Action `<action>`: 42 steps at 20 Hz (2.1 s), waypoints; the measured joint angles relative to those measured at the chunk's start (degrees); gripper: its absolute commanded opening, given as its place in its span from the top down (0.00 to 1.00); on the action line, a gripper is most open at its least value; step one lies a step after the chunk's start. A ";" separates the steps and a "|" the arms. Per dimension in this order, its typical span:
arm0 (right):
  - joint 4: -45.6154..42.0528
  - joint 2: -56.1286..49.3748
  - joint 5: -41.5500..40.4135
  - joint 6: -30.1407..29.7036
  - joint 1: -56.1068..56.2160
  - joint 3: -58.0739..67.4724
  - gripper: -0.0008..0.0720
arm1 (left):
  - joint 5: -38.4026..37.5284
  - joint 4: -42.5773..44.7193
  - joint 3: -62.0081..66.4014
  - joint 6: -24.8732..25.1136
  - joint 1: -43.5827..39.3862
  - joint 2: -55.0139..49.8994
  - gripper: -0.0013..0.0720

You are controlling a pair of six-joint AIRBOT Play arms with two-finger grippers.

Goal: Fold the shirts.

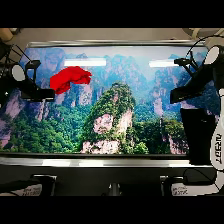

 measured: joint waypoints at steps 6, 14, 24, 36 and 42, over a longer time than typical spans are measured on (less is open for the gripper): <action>0.00 0.00 0.00 0.00 0.00 0.00 0.07 | 0.00 0.00 0.00 0.00 0.00 0.00 0.16; 0.00 0.00 -0.26 0.00 0.00 0.00 0.07 | 0.09 0.02 -0.02 -0.07 0.00 0.00 0.16; 0.00 -0.02 -13.35 0.00 0.00 0.00 0.07 | 30.97 -1.55 4.37 -6.40 1.42 -7.61 0.03; 0.17 -0.35 -16.90 0.00 0.00 0.00 0.08 | 19.56 -11.69 28.48 -11.34 12.61 -37.68 0.93; 0.07 0.87 -23.58 -3.82 0.00 3.56 0.27 | 24.55 -23.47 32.06 -2.69 11.74 -32.94 0.95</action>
